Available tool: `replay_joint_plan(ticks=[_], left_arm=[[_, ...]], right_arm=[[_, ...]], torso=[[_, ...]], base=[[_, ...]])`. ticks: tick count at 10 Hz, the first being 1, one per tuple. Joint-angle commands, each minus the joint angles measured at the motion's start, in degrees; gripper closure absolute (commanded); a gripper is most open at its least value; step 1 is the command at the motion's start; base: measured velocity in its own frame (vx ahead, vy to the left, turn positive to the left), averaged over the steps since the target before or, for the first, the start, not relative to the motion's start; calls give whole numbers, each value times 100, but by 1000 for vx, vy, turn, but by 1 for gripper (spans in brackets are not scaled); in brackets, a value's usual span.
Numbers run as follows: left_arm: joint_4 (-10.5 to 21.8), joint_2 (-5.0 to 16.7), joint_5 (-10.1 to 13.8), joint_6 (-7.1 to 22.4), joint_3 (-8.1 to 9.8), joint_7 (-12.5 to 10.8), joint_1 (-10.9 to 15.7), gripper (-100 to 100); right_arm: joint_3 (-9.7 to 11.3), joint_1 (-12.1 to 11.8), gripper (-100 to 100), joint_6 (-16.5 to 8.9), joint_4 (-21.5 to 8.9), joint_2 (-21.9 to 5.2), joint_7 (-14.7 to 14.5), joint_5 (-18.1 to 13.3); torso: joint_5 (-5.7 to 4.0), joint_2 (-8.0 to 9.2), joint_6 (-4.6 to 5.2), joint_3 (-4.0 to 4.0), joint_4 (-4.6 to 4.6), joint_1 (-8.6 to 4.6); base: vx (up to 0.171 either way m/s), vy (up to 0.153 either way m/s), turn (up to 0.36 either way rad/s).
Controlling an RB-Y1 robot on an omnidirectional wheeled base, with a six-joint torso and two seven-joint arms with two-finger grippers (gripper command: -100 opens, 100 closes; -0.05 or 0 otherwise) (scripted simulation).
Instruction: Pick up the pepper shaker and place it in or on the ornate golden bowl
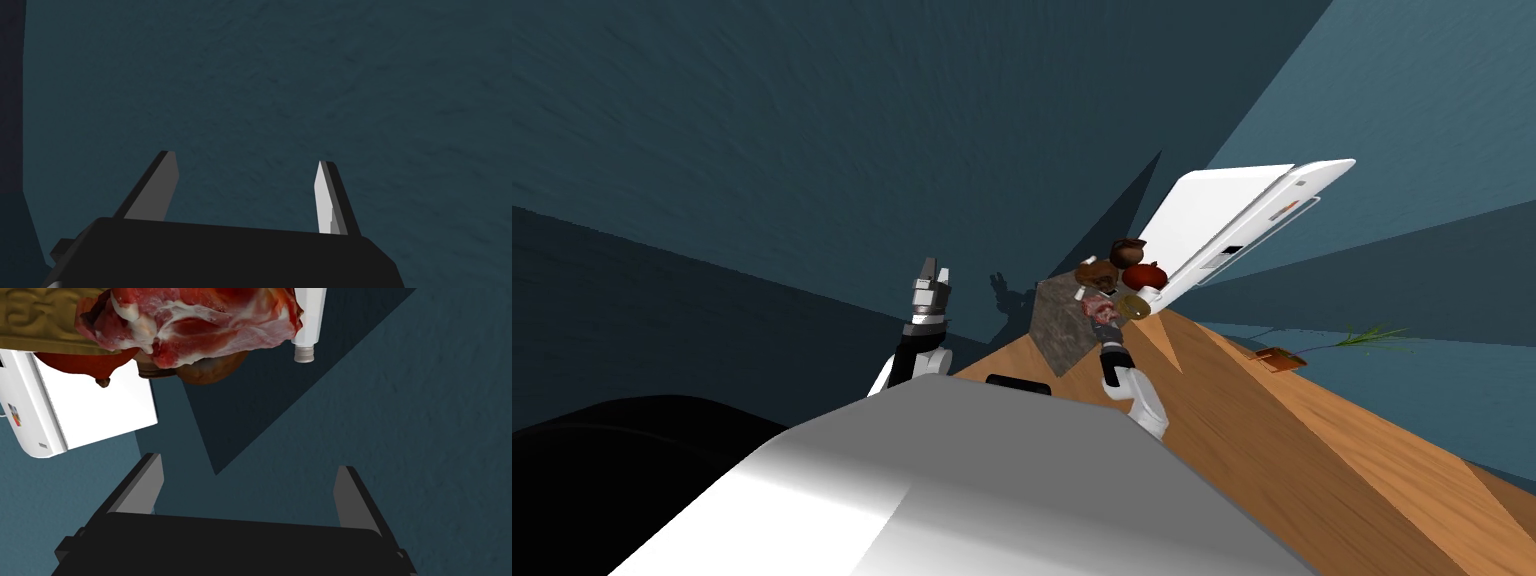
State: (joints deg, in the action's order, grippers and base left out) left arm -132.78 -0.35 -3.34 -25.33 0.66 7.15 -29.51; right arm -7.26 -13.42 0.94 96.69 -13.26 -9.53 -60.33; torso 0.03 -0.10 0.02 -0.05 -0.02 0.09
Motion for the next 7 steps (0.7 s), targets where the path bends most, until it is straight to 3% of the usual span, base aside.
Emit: replay_joint_plan(ticks=[1, 2, 7], left_arm=[[0, 0, 0, 0, 0, 0, 0, 0], [0, 0, 0, 0, 0, 0, 0, 0], [0, 0, 0, 0, 0, 0, 0, 0]], right_arm=[[20, 116, -100, -226, -184, -21, 84, -286], [20, 116, -100, -226, -184, -21, 84, -449], [89, 373, -100, -749, -602, 6, 355, -1321]], torso=[[0, 0, 0, 0, 0, 0], [0, -2, -1, -1, 0, 2], [-1, -9, 0, -5, -2, -3]], base=[[32, 37, 27], [32, 32, 15], [50, 23, 19]])
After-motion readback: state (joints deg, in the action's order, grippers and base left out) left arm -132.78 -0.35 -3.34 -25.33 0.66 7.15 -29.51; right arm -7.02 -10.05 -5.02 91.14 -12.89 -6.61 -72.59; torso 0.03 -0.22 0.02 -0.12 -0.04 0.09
